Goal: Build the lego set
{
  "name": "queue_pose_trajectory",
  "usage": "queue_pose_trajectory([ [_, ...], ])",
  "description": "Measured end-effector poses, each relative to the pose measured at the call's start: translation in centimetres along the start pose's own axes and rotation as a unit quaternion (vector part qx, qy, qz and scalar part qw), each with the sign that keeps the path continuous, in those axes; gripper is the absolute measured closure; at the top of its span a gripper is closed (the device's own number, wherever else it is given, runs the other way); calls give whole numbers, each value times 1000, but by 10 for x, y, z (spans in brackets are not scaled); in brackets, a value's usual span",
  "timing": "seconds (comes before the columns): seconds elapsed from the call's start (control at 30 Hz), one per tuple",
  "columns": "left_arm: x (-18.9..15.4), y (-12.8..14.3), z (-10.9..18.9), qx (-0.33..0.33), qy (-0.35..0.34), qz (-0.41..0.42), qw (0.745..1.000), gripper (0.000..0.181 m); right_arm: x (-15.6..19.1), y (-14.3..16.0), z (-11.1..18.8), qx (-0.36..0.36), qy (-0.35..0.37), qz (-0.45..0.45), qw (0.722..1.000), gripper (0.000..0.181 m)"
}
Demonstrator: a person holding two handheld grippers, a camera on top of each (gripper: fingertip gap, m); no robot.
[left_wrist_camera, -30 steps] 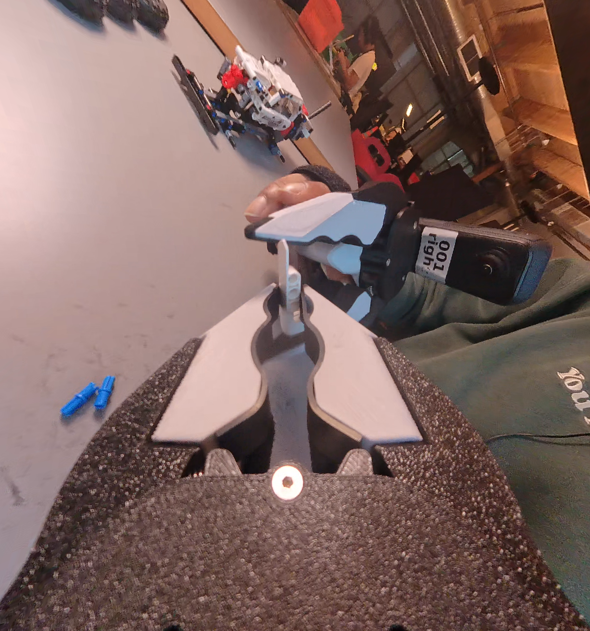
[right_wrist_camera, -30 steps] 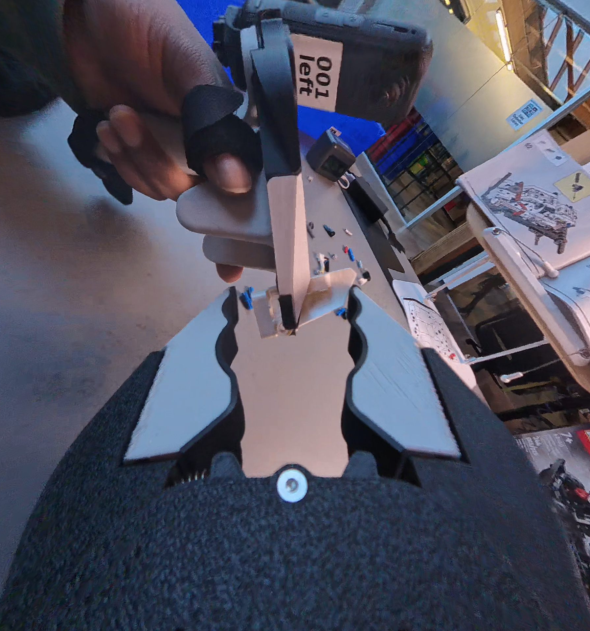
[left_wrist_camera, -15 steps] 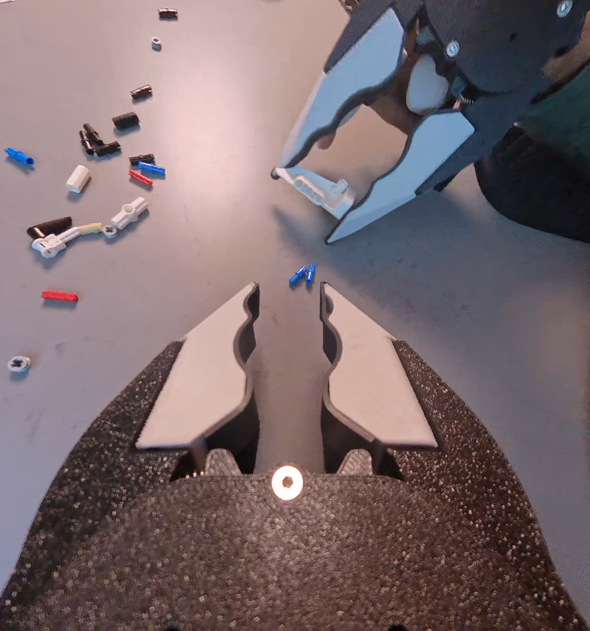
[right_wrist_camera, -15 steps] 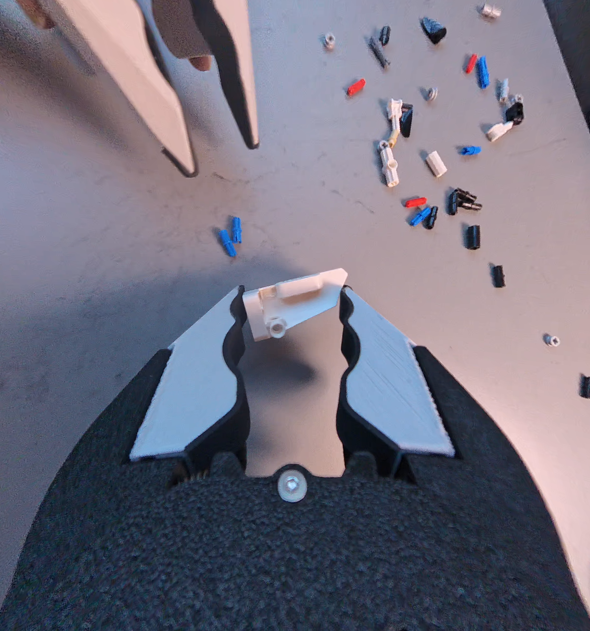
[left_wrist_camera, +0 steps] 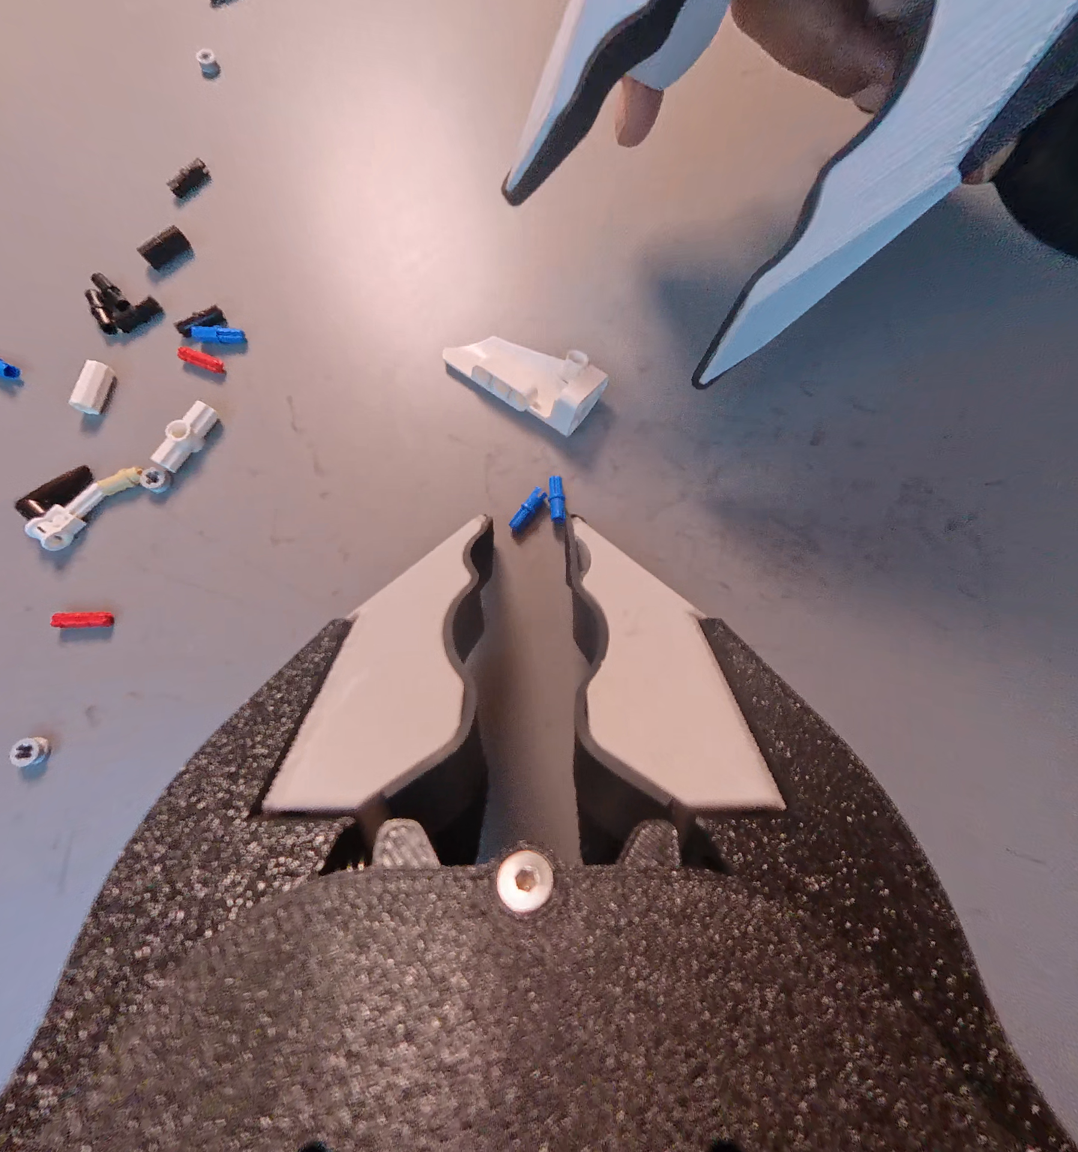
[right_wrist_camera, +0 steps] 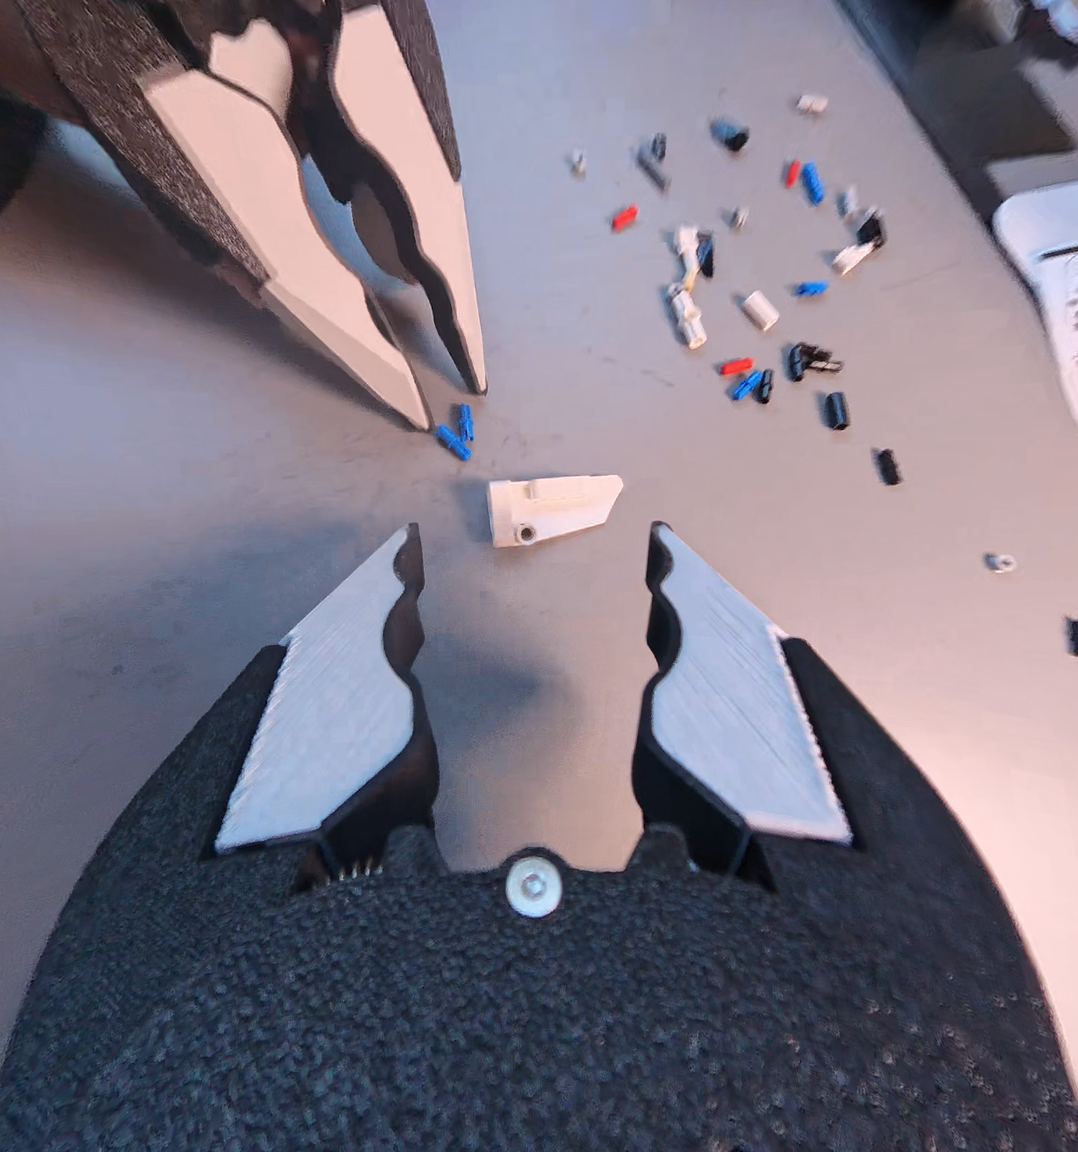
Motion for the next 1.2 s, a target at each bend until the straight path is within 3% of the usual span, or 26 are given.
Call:
queue_pose_trajectory([
  [0.1,-3,-12,15,-46,-18,31,998,151,6,-3,21,-50,42,-22,998,108],
  [0.27,-34,-20,56,-124,-86,94,984,141,40,5,54,-34,86,-108,990,103],
  [0.37,-47,-11,75,-170,-163,150,960,119,58,4,69,-81,124,-173,974,98],
  [0.53,-57,-2,115,-240,-283,166,914,91,59,14,104,-136,285,-189,930,81],
  [0.73,-64,22,153,-233,-309,167,907,87,73,42,146,-97,332,-202,916,71],
  [0.93,-94,39,175,-277,-293,169,899,77,93,67,170,-82,348,-222,907,72],
  [1.03,-109,52,176,-244,-304,164,906,67,106,76,179,-100,350,-229,903,72],
  [1.2,-117,70,183,-252,-328,169,895,67,117,83,194,-137,366,-240,888,72],
])
Point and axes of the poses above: each gripper's, where its closed fingertips meet, z back along the fingers, y out of its underside, x = y × z across the jaws, the point moved 4 cm from there along z, back along the fingers, and after that the axes turned 1 degree about z, right-handed, at the moved point
